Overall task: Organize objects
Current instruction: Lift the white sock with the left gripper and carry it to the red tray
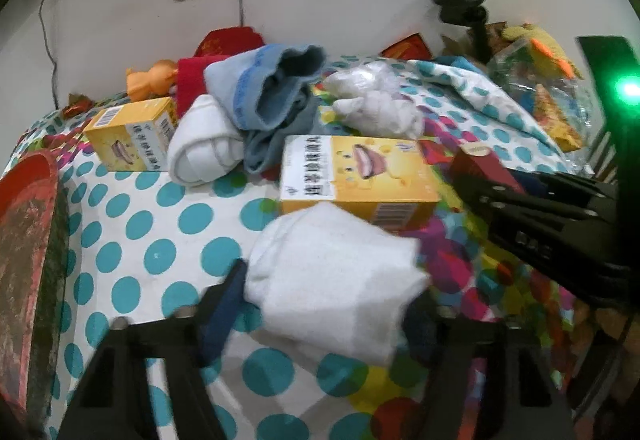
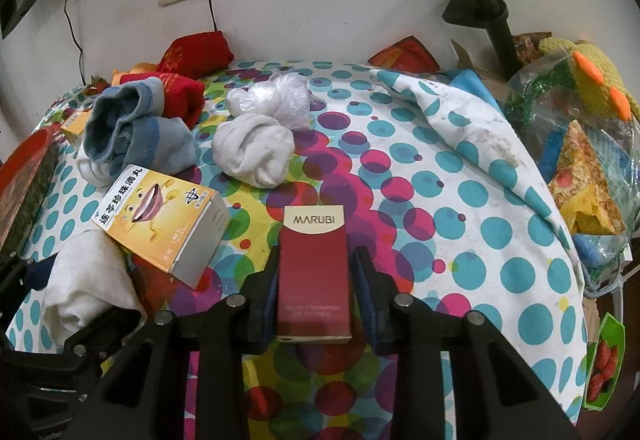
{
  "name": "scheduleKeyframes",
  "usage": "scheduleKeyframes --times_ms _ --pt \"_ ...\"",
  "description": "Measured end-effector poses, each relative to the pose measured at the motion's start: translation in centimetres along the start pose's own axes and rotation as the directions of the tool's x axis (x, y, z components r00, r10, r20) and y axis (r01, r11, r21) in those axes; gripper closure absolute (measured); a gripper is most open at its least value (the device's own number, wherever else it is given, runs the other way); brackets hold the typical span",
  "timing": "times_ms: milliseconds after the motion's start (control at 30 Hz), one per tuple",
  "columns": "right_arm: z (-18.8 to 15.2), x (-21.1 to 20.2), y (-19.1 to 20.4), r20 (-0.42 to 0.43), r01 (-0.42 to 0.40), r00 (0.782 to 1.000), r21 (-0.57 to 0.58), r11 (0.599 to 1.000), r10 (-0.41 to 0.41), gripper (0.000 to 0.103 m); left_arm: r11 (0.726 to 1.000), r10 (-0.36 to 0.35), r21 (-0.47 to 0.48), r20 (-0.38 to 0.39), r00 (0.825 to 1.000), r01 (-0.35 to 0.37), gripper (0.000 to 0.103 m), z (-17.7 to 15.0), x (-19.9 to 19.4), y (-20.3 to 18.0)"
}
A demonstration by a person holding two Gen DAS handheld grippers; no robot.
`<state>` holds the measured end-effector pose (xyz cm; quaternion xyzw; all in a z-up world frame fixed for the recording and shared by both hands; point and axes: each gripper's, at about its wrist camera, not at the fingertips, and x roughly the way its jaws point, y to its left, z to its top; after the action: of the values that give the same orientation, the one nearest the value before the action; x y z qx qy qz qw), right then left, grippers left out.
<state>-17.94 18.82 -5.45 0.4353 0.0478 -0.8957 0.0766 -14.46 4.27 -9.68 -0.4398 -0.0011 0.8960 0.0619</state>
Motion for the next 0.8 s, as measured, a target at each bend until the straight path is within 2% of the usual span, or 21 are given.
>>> scheduleKeyframes --times_ms 200,467,800 --pt "0.0 0.0 -0.1 0.000 0.005 1.000 0.002 1.000 -0.005 0.074 1.000 -0.004 0.021 -0.004 1.000 0.004 0.053 0.0 -0.6 -0.2" --pt "0.0 -0.1 -0.2 0.000 0.005 1.000 0.000 1.000 -0.005 0.074 0.999 0.017 0.029 0.002 1.000 -0.017 0.053 -1.1 -2.7 1.4" --pt "0.0 -0.1 -0.1 0.000 0.005 1.000 0.000 1.000 -0.005 0.074 0.998 0.068 0.010 0.019 0.998 -0.068 0.053 -2.4 -8.0 6.8"
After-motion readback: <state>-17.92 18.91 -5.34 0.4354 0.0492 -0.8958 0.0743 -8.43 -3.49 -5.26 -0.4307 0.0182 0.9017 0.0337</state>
